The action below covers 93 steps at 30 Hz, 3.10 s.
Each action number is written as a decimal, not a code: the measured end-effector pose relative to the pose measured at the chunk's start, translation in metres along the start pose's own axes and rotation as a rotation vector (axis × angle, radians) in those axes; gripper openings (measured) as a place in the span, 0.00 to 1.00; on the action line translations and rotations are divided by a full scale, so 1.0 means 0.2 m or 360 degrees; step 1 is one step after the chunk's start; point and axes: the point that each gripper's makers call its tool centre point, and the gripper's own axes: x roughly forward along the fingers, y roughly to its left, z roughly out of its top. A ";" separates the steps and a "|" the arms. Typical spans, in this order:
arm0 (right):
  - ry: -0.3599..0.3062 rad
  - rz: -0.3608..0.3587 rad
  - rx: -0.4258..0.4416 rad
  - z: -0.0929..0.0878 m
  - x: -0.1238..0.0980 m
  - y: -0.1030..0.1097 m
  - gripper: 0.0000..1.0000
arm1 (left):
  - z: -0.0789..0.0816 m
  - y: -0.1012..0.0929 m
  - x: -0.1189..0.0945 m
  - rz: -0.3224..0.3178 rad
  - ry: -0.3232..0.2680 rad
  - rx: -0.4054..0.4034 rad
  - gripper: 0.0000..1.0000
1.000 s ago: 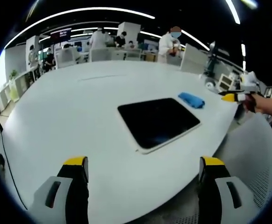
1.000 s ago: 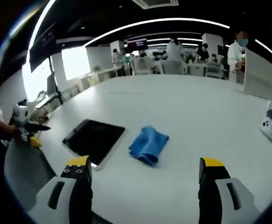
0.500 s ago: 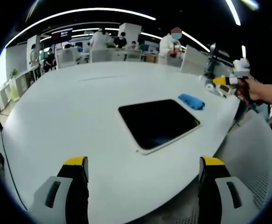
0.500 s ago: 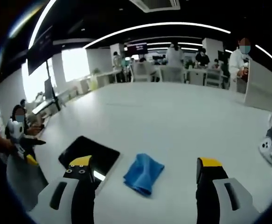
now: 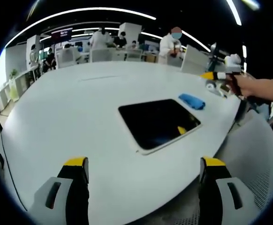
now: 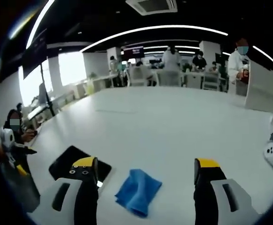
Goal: Wipe the mirror surface with the cleaning cloth until all visible marks leave the cleaned area.
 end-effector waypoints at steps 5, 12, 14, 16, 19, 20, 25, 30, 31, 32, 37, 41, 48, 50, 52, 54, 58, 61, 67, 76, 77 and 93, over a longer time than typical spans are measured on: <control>0.0053 -0.0002 0.0022 -0.10 0.06 0.00 0.80 | -0.01 0.00 0.00 0.0002 0.0020 0.0004 0.99; 0.0138 0.0024 -0.0033 -0.26 0.12 0.04 0.57 | -0.02 0.00 0.00 -0.0002 0.0034 0.0007 0.99; 0.0168 0.0009 -0.0032 -0.29 0.14 0.03 0.50 | -0.02 0.00 0.01 -0.0002 0.0038 0.0003 0.99; 0.0172 0.0005 0.0002 -0.30 0.16 0.03 0.45 | -0.03 -0.01 0.01 -0.0012 0.0044 0.0007 0.99; 0.0196 -0.0006 0.0011 -0.32 0.18 0.04 0.37 | -0.03 -0.01 0.01 -0.0016 0.0048 0.0015 0.99; 0.0206 -0.0010 0.0010 -0.33 0.19 0.04 0.34 | -0.03 -0.01 0.01 -0.0011 0.0048 0.0009 0.99; 0.0313 -0.0026 0.0084 -0.41 0.24 0.05 0.24 | -0.03 0.00 0.01 -0.0011 0.0046 0.0003 0.99; 0.0345 -0.0057 0.0037 -0.42 0.26 0.07 0.17 | -0.03 0.00 0.01 -0.0010 0.0042 0.0003 0.99; 0.0380 -0.0070 -0.0032 -0.43 0.26 0.07 0.14 | -0.02 0.00 0.01 -0.0009 0.0039 0.0000 0.99; 0.0422 -0.0078 -0.0070 -0.45 0.26 0.06 0.11 | -0.02 0.00 0.00 -0.0008 0.0036 -0.0004 0.99; 0.0453 -0.0088 -0.0116 -0.49 0.26 0.09 0.06 | -0.02 0.00 0.01 -0.0008 0.0037 -0.0002 0.99; 0.0473 -0.0122 -0.0064 -0.49 0.26 0.07 0.02 | -0.02 -0.01 0.00 -0.0008 0.0036 -0.0002 0.99; 0.0465 -0.0130 0.0079 -0.44 0.24 0.06 0.02 | -0.02 0.00 0.00 -0.0003 0.0035 -0.0007 0.99; 0.0433 -0.0122 0.0126 -0.40 0.23 0.07 0.01 | -0.02 0.00 0.00 -0.0003 0.0034 -0.0005 0.99; 0.0421 -0.0108 0.0154 -0.36 0.22 0.08 0.01 | -0.02 0.00 0.00 -0.0008 0.0036 -0.0003 0.99; 0.0403 -0.0099 0.0152 -0.33 0.22 0.08 0.01 | -0.02 -0.01 0.00 -0.0012 0.0039 0.0006 0.99; 0.0364 -0.0091 0.0160 -0.27 0.21 0.07 0.01 | -0.02 0.00 0.00 -0.0008 0.0037 0.0004 0.99; 0.0337 -0.0088 0.0192 -0.22 0.20 0.07 0.01 | -0.02 0.00 0.00 -0.0004 0.0039 0.0005 0.99; 0.0320 -0.0036 0.0318 -0.19 0.19 0.12 0.02 | -0.02 -0.01 0.01 -0.0012 0.0043 0.0015 0.99; 0.0365 0.0010 0.0361 -0.24 0.20 0.21 0.02 | -0.02 -0.01 0.01 -0.0010 0.0037 0.0012 0.99; 0.0369 0.0017 0.0367 -0.25 0.20 0.23 0.02 | -0.02 -0.01 0.01 -0.0010 0.0036 0.0015 0.99; 0.0464 0.0105 0.0430 -0.28 0.32 0.42 0.01 | -0.01 0.00 0.01 -0.0003 0.0019 -0.0001 0.99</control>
